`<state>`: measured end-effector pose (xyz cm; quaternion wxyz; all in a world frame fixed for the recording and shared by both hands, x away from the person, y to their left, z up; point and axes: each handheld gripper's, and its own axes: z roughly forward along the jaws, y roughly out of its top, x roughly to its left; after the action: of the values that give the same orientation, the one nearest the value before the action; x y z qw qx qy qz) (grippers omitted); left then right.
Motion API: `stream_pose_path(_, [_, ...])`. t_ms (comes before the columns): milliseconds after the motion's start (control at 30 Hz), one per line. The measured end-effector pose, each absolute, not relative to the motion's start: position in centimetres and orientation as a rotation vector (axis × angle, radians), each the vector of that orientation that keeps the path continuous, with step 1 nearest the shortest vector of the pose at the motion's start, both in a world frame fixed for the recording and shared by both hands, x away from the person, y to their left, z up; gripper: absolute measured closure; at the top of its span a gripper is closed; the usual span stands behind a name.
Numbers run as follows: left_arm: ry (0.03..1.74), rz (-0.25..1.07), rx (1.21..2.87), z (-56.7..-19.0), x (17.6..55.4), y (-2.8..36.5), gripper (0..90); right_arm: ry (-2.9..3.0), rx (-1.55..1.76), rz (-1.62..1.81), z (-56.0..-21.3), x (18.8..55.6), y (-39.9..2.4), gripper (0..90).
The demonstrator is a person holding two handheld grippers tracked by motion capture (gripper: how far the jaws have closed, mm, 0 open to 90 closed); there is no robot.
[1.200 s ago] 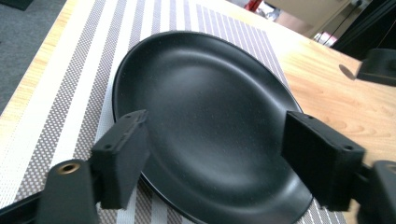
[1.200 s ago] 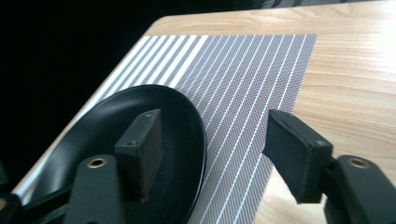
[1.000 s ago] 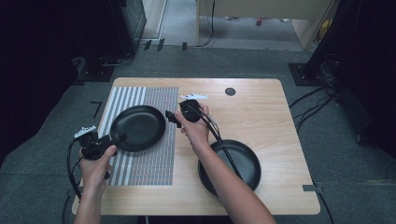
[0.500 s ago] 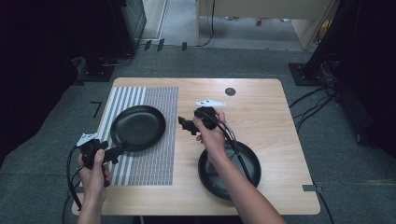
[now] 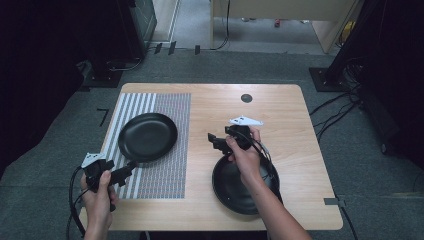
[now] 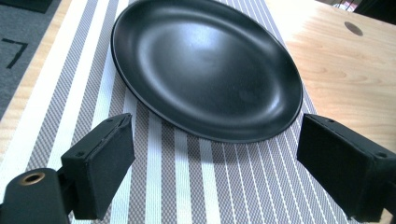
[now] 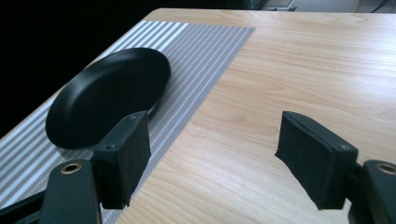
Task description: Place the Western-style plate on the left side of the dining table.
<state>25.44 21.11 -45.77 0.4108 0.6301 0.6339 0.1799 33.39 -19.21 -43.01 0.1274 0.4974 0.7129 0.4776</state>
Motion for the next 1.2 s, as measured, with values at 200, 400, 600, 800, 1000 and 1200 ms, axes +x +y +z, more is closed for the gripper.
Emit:
stream_pose_path(200, [1.603, 0.464, 1.595, -46.3, 24.8, 21.2, 10.8, 2.054, 1.457, 1.363, -43.5, 32.3, -21.1, 25.1])
stream_pose_path(400, [1.592, 0.494, 1.593, -46.7, 24.2, 21.6, 10.8, 2.032, 1.484, 1.332, -44.2, 31.4, -23.5, 25.1])
stream_pose_path(600, [1.614, 0.497, 1.601, -47.7, 23.8, 22.1, 10.7, 2.013, 1.516, 1.305, -45.1, 30.6, -25.3, 25.1])
stream_pose_path(800, [1.632, 0.501, 1.616, -48.4, 23.6, 22.4, 10.7, 1.983, 1.542, 1.274, -45.9, 29.8, -27.3, 24.8])
stream_pose_path(1000, [1.651, 0.514, 1.643, -49.1, 23.5, 22.7, 10.7, 1.959, 1.567, 1.236, -46.5, 29.2, -29.1, 24.2])
stream_pose_path(1200, [1.669, 0.536, 1.681, -49.5, 23.4, 23.1, 10.5, 1.922, 1.59, 1.217, -47.0, 28.3, -31.2, 23.9])
